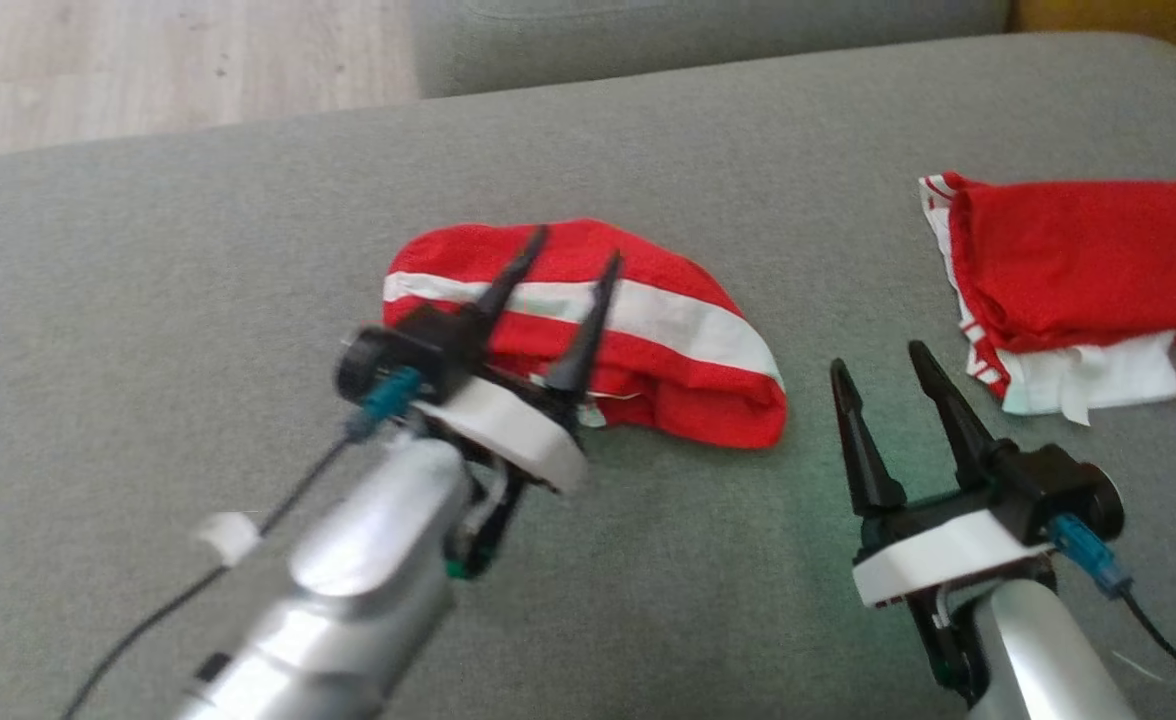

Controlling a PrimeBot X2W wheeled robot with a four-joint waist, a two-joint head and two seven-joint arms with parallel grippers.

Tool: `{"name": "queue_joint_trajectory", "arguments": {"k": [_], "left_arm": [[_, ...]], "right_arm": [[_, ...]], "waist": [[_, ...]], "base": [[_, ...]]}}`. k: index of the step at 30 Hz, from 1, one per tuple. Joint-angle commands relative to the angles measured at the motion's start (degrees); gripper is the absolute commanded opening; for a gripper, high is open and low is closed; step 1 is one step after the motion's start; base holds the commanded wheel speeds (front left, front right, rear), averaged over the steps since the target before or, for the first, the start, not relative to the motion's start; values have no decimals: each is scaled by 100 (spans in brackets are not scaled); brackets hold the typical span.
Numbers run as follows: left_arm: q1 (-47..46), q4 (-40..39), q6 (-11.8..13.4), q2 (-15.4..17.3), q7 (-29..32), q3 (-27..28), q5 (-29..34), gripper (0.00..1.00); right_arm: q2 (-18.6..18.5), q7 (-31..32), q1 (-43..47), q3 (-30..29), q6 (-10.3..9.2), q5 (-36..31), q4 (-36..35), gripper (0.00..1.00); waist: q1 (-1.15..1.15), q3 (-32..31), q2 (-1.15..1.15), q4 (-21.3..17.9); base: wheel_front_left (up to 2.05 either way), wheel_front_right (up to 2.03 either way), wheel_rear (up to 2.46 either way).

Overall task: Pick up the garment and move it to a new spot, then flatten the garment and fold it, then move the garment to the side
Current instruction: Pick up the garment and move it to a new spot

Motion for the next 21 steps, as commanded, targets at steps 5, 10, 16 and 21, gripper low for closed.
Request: {"name": "queue_joint_trajectory", "arguments": {"k": [5, 10, 16, 21], "left_arm": [[142, -583, 138, 710, -69, 690, 254, 100], [851, -1025, 238, 1222, -69, 1320, 358, 100], [1968, -1482, 195, 1332, -70, 1966, 578, 100], [2621, -1780, 101, 1011, -70, 2551, 777, 100]], "right_arm": [[-6, -62, 81, -80, -5, -87, -198, 100], [-6, -62, 205, -158, -5, -150, -227, 100], [-6, -62, 377, -176, -5, -154, -230, 100], [-6, -62, 453, -182, -5, -167, -173, 100]], "waist": [[0, -175, 0, 269], [0, -304, 0, 460], [0, -440, 0, 613], [0, -488, 0, 667]], "base": [[0, 0, 0], [0, 0, 0], [0, 0, 0], [0, 0, 0]]}}
